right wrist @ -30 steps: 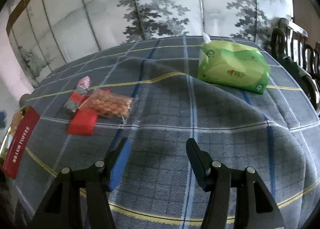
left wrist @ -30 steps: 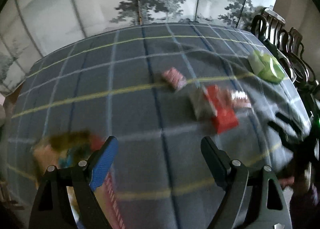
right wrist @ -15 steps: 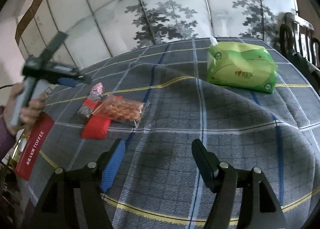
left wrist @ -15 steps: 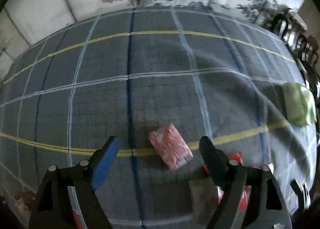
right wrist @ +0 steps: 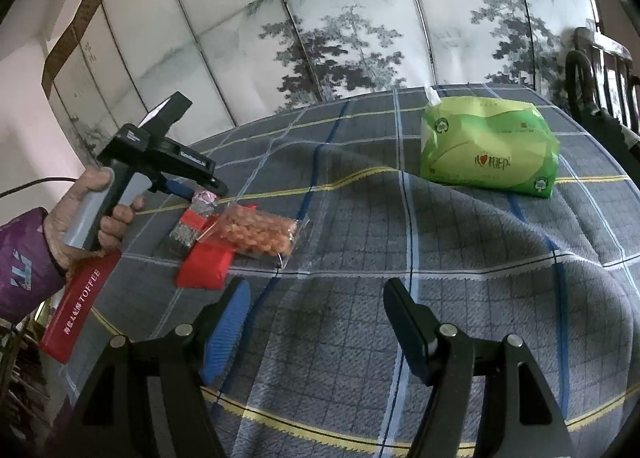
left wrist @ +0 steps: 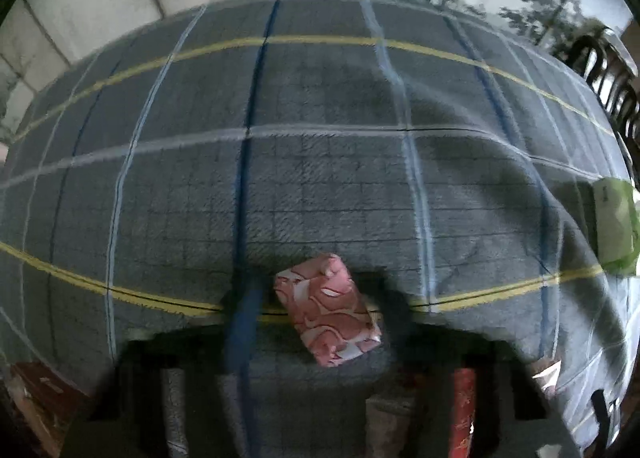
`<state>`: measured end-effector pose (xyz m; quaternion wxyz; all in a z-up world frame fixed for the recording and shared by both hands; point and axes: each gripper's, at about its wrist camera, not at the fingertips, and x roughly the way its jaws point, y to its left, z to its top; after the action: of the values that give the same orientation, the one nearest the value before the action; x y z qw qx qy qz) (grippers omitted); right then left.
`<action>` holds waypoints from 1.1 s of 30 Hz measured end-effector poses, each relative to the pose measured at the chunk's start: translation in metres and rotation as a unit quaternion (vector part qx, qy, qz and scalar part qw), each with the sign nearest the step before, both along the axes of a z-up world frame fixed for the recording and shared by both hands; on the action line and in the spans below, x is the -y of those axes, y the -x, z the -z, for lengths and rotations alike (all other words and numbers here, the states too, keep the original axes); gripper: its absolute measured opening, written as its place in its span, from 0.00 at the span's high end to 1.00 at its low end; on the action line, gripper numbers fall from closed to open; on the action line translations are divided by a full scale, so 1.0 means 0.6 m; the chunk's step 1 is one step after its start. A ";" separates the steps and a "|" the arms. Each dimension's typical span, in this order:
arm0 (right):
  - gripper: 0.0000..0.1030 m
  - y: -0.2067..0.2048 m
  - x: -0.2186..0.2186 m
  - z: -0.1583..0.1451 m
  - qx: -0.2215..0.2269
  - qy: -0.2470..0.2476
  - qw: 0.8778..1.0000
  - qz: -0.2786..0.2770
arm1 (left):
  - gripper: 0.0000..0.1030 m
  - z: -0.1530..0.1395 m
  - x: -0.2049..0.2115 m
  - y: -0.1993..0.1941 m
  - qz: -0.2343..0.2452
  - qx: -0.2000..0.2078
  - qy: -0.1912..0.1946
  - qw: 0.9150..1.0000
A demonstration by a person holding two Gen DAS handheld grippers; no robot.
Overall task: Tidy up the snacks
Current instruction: 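Grasp the pink patterned candy with the left gripper while the right gripper reaches the snack bag, then grasp the clear red-snack bag with the right gripper while the left gripper lifts the pink candy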
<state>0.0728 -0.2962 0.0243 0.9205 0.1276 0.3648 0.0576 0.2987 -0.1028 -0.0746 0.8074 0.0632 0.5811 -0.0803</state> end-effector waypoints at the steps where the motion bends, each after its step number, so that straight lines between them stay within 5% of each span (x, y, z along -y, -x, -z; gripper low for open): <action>1: 0.31 0.000 0.001 0.000 0.001 0.000 1.000 0.002 | 0.71 0.001 0.010 0.001 0.005 -0.002 -0.005 1.000; 9: 0.31 -0.007 -0.002 0.003 -0.009 0.000 1.000 -0.012 | 0.72 -0.028 -0.050 0.116 0.004 0.022 0.024 0.999; 15: 0.31 -0.034 -0.041 -0.015 -0.002 0.007 0.986 -0.169 | 0.72 -0.063 -0.099 0.206 0.008 0.038 0.042 0.998; 19: 0.31 -0.104 -0.066 -0.020 -0.023 0.075 0.965 -0.249 | 0.72 -0.075 -0.123 0.250 0.003 0.033 0.059 0.998; 25: 0.31 -0.193 -0.112 -0.012 -0.065 0.164 0.915 -0.362 | 0.72 -0.086 -0.128 0.287 0.009 0.029 0.072 0.997; 33: 0.30 -0.261 -0.145 0.029 -0.139 0.159 0.880 -0.425 | 0.72 -0.080 -0.112 0.318 0.030 0.020 0.068 0.997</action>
<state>0.2292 -0.2089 0.0067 0.7551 -0.1808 0.5125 0.3668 0.1077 -0.0356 -0.0264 0.8186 0.0268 0.5557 -0.1424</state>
